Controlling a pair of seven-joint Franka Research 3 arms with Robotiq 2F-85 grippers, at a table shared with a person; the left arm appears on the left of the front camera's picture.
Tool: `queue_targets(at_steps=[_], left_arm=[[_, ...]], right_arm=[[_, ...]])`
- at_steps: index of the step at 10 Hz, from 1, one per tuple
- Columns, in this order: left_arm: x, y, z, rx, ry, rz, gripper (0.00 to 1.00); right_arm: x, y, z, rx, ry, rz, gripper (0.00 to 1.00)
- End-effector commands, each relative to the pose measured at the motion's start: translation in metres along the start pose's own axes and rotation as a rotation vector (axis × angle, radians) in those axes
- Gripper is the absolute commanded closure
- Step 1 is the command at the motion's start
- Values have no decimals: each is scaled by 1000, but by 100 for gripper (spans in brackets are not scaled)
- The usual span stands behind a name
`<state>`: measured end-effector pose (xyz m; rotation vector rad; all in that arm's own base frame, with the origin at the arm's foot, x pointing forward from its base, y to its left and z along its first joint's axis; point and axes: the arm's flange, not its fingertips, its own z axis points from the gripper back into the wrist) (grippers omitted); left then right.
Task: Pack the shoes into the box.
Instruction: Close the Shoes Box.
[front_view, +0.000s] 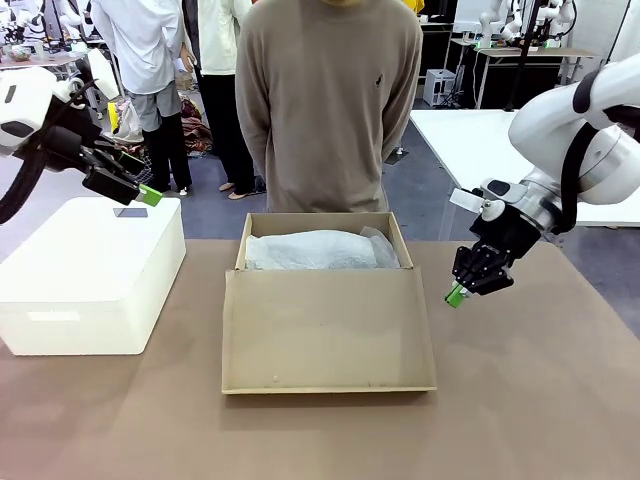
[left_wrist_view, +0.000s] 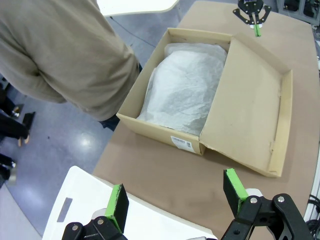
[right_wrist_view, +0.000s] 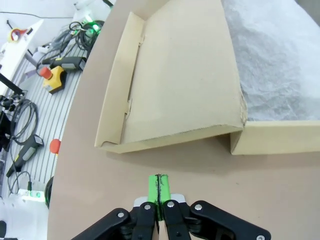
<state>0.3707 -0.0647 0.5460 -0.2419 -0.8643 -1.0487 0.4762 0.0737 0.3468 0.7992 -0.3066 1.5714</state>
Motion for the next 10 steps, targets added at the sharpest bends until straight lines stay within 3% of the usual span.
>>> queue_targets(at_steps=[1,10], left_arm=[[-2,1,0,-11,-11,-11,0],[-2,1,0,-11,-11,-11,0]], right_arm=[[-3,7,-13,-41,-28,54,100],[-19,-19,-47,-30,-78,54,100]])
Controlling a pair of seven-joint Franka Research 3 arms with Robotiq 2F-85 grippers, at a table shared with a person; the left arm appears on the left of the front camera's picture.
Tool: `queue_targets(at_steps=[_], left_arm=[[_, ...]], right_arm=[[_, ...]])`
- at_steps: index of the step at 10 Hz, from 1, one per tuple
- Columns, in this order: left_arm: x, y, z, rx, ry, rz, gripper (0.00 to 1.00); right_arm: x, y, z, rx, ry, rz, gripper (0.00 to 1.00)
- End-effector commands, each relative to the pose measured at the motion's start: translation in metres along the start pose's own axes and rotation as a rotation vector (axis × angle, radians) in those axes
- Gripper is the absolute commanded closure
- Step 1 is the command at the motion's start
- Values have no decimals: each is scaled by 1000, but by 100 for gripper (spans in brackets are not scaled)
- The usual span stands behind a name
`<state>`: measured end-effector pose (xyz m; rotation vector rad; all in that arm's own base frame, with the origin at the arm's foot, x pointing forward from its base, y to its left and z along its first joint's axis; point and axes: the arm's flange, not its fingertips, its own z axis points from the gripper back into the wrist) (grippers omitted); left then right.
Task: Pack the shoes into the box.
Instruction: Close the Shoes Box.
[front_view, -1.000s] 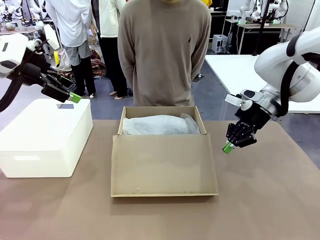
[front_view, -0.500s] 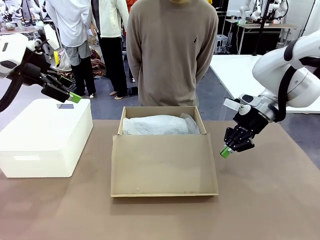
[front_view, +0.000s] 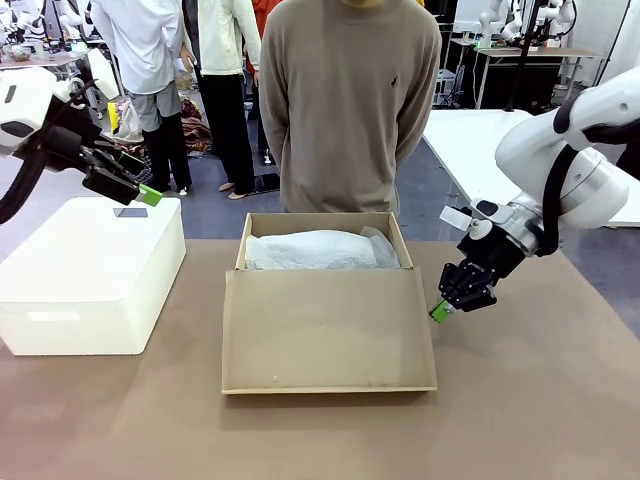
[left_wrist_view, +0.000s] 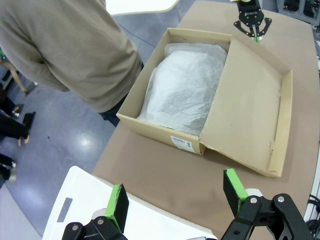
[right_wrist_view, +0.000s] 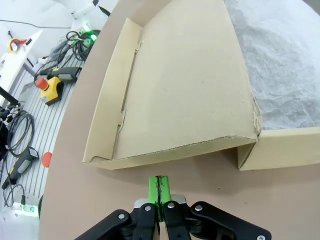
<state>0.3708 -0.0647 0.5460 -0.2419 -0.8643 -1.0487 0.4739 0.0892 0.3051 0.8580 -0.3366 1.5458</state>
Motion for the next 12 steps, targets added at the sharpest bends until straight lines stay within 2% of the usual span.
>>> queue_targets(at_steps=[1,6,12], left_arm=[[-2,1,0,-11,-11,-11,0],[-2,1,0,-11,-11,-11,0],[-2,1,0,-11,-11,-11,0]], right_arm=[[-8,-11,-9,-38,-18,58,100],[-12,-25,-20,-24,-34,59,100],[-3,-22,-35,31,-68,92,100]])
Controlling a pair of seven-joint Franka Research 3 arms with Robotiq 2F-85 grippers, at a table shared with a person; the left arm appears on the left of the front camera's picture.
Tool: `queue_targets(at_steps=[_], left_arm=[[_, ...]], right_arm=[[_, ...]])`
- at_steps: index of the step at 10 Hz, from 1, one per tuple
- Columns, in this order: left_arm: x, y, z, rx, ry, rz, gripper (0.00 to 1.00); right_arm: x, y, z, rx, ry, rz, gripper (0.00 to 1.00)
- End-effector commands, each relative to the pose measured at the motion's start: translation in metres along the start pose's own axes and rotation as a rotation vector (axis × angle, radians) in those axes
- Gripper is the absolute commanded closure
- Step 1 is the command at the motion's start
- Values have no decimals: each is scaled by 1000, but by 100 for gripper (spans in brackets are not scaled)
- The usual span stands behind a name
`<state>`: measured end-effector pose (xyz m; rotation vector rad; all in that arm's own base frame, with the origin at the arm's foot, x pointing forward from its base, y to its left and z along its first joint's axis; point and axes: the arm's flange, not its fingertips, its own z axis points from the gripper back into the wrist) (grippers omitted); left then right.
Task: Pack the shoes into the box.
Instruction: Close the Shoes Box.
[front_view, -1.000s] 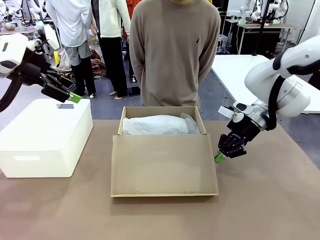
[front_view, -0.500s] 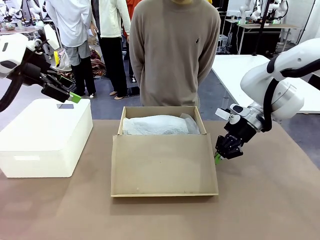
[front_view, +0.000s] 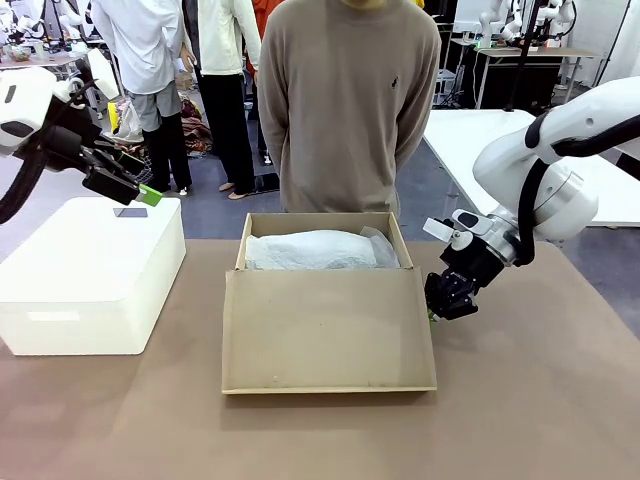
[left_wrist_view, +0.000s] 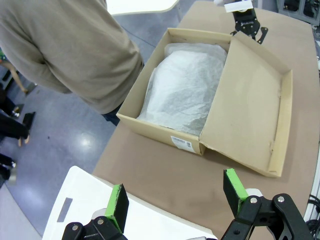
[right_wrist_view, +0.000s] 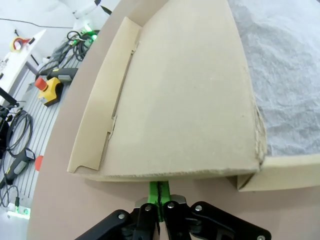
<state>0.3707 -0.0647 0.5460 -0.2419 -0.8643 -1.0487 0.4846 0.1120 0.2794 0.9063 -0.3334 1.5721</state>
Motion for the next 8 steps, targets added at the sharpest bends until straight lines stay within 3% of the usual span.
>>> queue_targets(at_steps=[1,8], left_arm=[[-2,1,0,-11,-11,-11,0],[-2,1,0,-11,-11,-11,0]], right_arm=[[-1,3,-6,6,-59,77,100],[7,17,11,-3,-262,17,100]])
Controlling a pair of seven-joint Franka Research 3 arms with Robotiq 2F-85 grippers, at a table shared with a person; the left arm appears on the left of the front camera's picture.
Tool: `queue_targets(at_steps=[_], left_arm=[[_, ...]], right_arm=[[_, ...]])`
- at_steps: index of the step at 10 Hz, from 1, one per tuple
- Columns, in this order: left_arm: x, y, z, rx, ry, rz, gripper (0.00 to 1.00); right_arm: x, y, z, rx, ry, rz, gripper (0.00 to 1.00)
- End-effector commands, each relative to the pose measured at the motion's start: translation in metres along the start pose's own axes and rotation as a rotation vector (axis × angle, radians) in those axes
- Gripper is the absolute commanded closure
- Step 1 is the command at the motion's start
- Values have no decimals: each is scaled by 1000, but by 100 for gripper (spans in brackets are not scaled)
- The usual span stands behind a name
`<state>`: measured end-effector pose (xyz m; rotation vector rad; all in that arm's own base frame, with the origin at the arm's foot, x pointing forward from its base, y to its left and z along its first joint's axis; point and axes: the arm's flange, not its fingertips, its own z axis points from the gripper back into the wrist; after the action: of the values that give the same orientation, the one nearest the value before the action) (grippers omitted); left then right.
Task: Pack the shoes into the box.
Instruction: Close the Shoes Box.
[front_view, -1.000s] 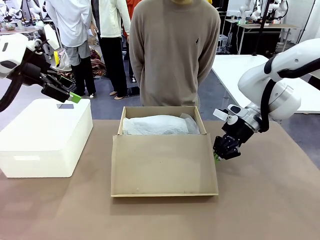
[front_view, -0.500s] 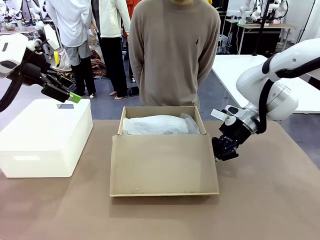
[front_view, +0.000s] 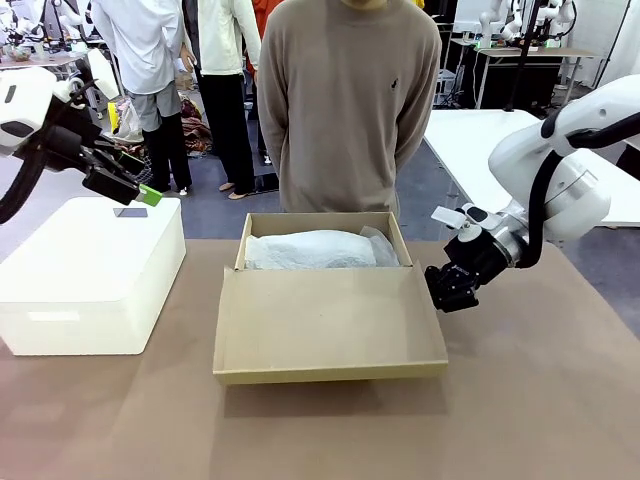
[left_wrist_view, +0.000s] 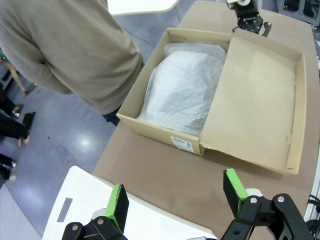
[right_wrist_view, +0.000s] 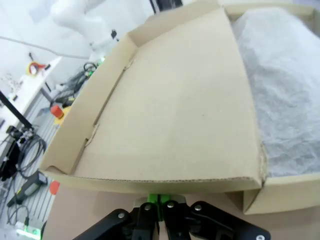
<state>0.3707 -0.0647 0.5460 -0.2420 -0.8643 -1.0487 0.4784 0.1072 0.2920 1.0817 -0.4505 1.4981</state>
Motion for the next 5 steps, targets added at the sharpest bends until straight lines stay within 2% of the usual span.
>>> queue_targets(at_steps=[1,5], left_arm=[[-2,1,0,-11,-11,-11,0],[-2,1,0,-11,-11,-11,0]], right_arm=[[3,6,5,-38,-108,-1,100],[12,12,19,-88,-194,-59,100]])
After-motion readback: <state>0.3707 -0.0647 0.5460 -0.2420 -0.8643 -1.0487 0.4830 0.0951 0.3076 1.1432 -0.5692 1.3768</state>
